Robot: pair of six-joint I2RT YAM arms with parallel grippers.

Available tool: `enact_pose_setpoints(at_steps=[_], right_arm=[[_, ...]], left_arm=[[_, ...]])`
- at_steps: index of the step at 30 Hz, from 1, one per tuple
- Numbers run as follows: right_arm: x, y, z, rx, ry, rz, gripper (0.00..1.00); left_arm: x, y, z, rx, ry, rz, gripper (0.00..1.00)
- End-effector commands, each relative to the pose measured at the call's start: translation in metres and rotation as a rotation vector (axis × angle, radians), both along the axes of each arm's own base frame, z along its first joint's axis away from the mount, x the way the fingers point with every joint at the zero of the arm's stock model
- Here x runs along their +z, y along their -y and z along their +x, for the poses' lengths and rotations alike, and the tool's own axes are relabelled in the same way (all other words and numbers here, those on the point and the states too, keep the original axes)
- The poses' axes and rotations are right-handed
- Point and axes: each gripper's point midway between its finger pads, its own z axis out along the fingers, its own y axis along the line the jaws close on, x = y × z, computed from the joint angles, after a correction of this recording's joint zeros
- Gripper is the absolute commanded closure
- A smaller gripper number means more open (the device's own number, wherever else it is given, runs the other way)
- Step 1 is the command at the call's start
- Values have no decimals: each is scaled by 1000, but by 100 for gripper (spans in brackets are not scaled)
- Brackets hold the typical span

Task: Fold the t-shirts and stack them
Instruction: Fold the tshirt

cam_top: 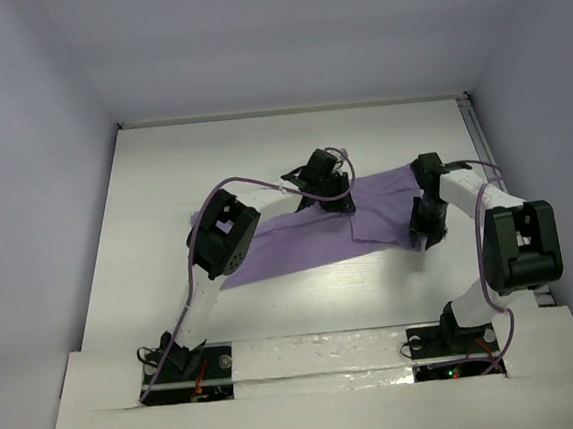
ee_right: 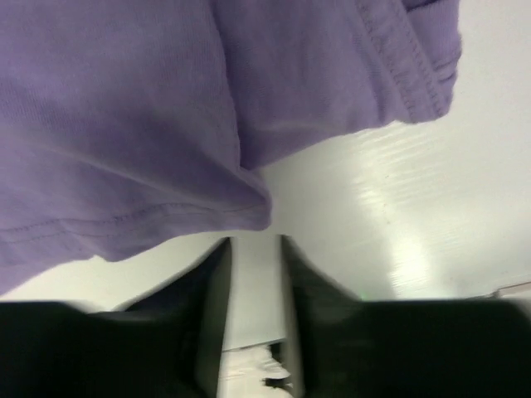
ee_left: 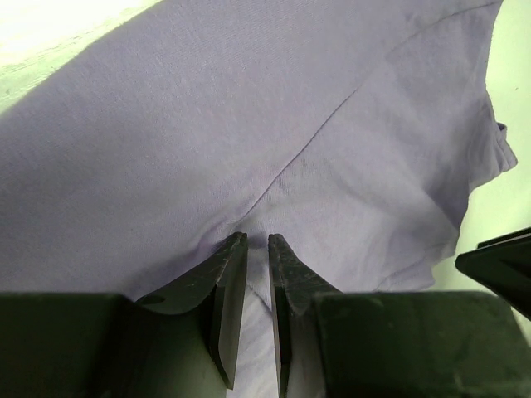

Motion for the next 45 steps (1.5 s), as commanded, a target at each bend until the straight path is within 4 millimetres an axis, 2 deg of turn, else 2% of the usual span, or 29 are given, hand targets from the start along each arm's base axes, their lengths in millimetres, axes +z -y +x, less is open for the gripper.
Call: enact_pose_setpoints(at_steps=[1,5,6,8,9,10,12,14,15,16,17,18,19,22,25,29,33,38,39,40,42,45], right_arm=[[26,11,19,-44,108,-55,57],[59,20,52,-36,248,-105,55],[63,23,60,-33,274,-104,57],[71,20,88,-17,359,-72,62],[70,19,96,-9,370,-51,69],[71,25,112,-27,407,-45,74],[66,27,137,-28,439,3,77],[64,40,161,-63,489,24,73],[58,41,174,-68,488,45,66],[56,39,185,-59,501,58,63],[52,44,191,-65,502,61,61],[57,39,203,-48,524,90,60],[49,43,211,-52,522,93,60],[43,45,228,-52,533,114,59],[31,38,234,-46,507,159,59],[20,33,228,-65,487,187,62],[26,40,227,-82,515,150,69],[33,47,231,-82,515,114,70],[33,47,232,-80,516,111,82],[30,47,233,-78,512,111,89],[27,50,233,-83,500,95,100],[27,55,238,-83,508,70,100]], left_arm=[[30,5,3,-17,45,-48,85],[38,4,1,-26,53,-54,85],[44,4,-1,-32,57,-62,84],[51,3,-1,-38,74,-65,84],[58,2,-1,-37,90,-68,84],[56,-4,-5,-43,83,-46,84],[61,-12,-9,-43,94,-29,83],[63,-20,-16,-47,100,-15,82],[63,-29,-24,-44,95,-4,81],[64,-33,-28,-41,96,-1,80],[65,-38,-31,-37,98,1,79],[62,-49,-41,-30,90,13,78],[63,-51,-49,-36,92,16,78],[53,-70,-70,-31,78,53,78],[39,-86,-84,-20,54,82,78],[20,-99,-92,-14,36,127,78],[7,-106,-104,-39,21,157,79],[-9,-118,-119,-57,3,200,79],[-13,-122,-122,-57,-4,208,79],[-14,-124,-124,-59,-6,210,79],[-18,-128,-128,-58,-15,219,79],[-25,-134,-134,-56,-32,236,79]])
